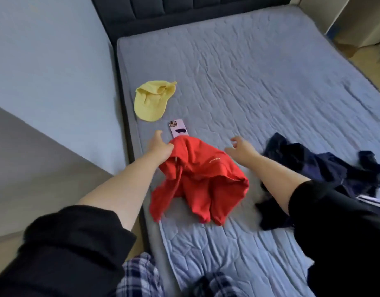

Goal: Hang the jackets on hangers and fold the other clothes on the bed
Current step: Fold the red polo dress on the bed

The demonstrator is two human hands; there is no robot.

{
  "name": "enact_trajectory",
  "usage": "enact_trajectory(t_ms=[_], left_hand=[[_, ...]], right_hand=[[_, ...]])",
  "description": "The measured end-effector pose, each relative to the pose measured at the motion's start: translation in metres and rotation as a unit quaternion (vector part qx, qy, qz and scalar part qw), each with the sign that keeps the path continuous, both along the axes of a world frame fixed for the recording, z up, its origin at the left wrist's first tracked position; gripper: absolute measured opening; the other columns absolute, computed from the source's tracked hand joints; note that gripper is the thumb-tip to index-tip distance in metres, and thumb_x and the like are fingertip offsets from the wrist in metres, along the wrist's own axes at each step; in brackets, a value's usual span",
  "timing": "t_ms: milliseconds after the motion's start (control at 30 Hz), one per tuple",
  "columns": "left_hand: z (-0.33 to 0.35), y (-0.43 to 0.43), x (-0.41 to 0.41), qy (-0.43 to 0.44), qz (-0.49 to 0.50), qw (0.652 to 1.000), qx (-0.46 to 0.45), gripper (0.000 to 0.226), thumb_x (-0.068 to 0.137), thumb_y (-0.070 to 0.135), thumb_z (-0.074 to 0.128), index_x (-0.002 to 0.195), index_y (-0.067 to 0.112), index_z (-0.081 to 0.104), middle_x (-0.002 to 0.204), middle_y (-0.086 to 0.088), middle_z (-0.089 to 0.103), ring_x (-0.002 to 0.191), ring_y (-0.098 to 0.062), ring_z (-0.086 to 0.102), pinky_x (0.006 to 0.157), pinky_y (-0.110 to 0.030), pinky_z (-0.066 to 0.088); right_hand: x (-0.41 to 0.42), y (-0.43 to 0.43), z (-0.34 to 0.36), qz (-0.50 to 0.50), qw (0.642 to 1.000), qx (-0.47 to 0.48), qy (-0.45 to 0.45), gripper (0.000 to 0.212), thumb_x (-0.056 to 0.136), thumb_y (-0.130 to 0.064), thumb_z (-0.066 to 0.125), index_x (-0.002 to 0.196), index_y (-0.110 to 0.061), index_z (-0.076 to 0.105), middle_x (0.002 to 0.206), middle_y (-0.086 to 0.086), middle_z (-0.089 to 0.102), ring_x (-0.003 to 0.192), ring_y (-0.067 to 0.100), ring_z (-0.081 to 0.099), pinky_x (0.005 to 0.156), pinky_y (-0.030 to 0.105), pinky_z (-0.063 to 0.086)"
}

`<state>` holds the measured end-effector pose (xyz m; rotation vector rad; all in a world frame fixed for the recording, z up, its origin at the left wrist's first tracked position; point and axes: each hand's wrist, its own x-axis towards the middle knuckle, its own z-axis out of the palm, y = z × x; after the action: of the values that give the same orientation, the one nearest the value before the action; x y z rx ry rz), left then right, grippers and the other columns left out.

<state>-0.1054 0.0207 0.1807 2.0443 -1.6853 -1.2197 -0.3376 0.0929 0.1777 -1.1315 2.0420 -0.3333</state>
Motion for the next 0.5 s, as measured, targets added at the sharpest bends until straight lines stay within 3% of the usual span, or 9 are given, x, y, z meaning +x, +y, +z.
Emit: enact_trajectory(t_ms=[133,233,333,400,500], left_hand=[[-0.108,0.032,0.011,-0.084,-0.131,0.987,0.044,0.060,0.086,0.020,0.059,0.142,0.014,0.038,0.141,-0.015,0.046,0.128,-0.033,0.046,0.105,-0.036,0.037],[-0.195,0.058,0.021,-0.181,-0.246,0.947,0.100,0.073,0.089,0.033,0.057,0.151,0.024,0.020,0.157,-0.012,0.019,0.140,-0.034,0.027,0.113,-0.043,0.028],[-0.258,0.081,0.027,-0.214,-0.250,0.937,0.115,0.090,0.086,0.039,0.063,0.151,0.036,0.001,0.160,-0.006,-0.003,0.145,-0.031,0.007,0.112,-0.049,0.028],[-0.280,0.094,0.027,-0.249,-0.252,0.934,0.051,0.094,0.083,0.035,0.068,0.151,0.038,0.002,0.158,-0.005,0.003,0.143,-0.030,0.011,0.106,-0.045,0.038],[-0.296,0.103,0.032,-0.253,-0.198,0.940,-0.115,0.064,0.083,0.022,0.066,0.140,0.030,0.036,0.134,-0.005,0.041,0.122,-0.026,0.040,0.082,-0.036,0.047]], right_hand=[[0.041,0.040,-0.104,0.061,0.997,0.041,0.036,0.054,0.089,-0.026,0.060,0.136,-0.005,0.043,0.136,0.019,0.047,0.126,0.033,0.045,0.103,0.034,0.036],[0.060,0.055,-0.182,0.079,0.993,0.060,0.064,0.065,0.088,-0.029,0.061,0.143,-0.007,0.035,0.144,0.018,0.037,0.132,0.034,0.036,0.109,0.036,0.031],[0.070,0.067,-0.244,0.093,0.989,0.096,0.070,0.087,0.082,-0.041,0.067,0.150,-0.015,0.019,0.150,0.014,0.026,0.137,0.033,0.028,0.111,0.041,0.031],[0.074,0.077,-0.273,0.123,0.981,0.107,0.109,0.095,0.076,-0.044,0.070,0.151,-0.022,0.016,0.148,0.012,0.027,0.135,0.033,0.027,0.106,0.044,0.036],[0.076,0.082,-0.293,0.161,0.963,0.048,0.211,0.066,0.075,-0.030,0.068,0.134,-0.017,0.040,0.126,0.010,0.044,0.119,0.032,0.040,0.091,0.039,0.044]])
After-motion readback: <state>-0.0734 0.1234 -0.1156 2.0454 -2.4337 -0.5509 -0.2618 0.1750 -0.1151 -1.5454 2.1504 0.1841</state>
